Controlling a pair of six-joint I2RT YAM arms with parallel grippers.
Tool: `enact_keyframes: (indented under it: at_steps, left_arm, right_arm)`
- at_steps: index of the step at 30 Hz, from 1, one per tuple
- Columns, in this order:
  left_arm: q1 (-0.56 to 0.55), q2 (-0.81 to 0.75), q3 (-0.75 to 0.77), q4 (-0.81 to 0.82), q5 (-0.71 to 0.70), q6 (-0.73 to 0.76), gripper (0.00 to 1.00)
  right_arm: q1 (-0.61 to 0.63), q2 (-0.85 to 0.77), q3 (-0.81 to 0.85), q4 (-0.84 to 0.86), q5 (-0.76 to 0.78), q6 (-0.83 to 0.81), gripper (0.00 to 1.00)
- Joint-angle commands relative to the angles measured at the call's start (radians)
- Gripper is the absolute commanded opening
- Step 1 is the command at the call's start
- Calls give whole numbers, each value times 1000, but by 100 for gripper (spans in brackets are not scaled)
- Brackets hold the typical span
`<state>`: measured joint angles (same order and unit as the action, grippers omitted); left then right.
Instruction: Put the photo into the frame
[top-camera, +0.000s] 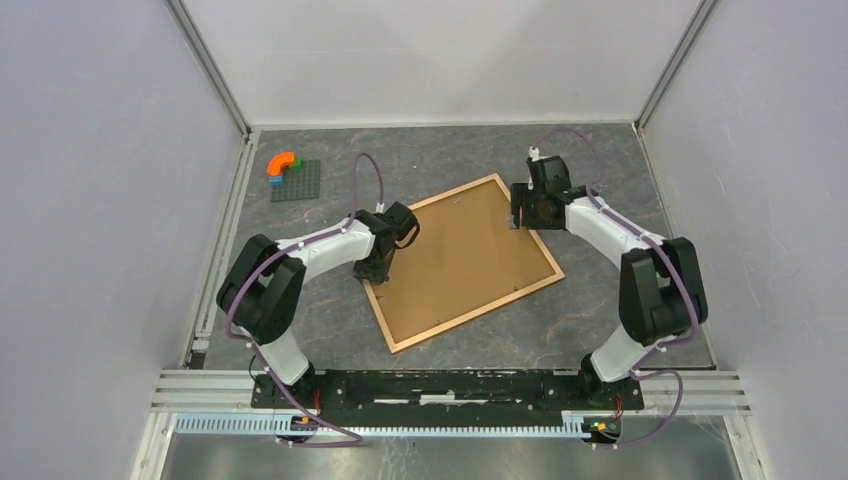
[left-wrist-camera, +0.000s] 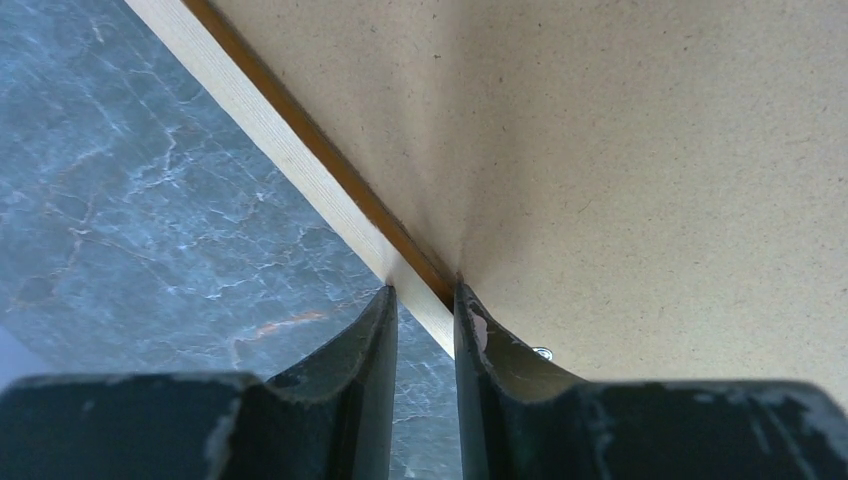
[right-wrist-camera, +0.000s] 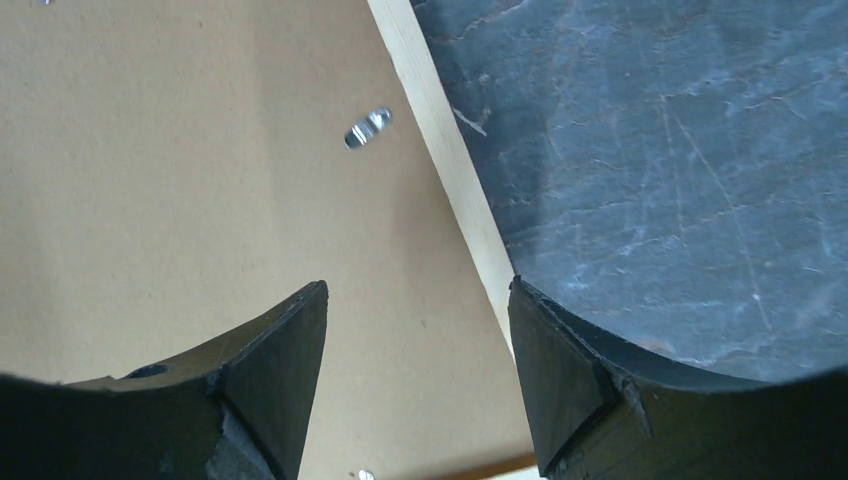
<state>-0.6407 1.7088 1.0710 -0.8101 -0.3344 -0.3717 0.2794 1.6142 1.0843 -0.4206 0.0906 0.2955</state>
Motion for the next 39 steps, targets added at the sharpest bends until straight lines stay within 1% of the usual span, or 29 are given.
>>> enact_keyframes:
  at_steps: [1,5,12,20,28,35,39]
  left_arm:
    - [1,18,37,-1,-79,154,2]
    - [1,36,48,14,-84,141,2]
    - [1,52,26,27,-97,136,2]
    - [1,52,29,32,-79,134,2]
    - [1,49,33,31,-71,134,2]
    - [1,43,34,32,-78,131,2]
    - [0,43,35,30,-80,131,2]
  right_arm:
    - [2,86,107,-39,17,106,72]
    - [4,184,195,-86,23,207,71]
    - [4,246,230,-90,115,348,71]
    - [15,342,345,-137,160,349,70]
    - [38,376,362,-153,208,332,70]
    - [47,397,358,-161,230,298,67]
    - [50,404,363,-173,208,263,60]
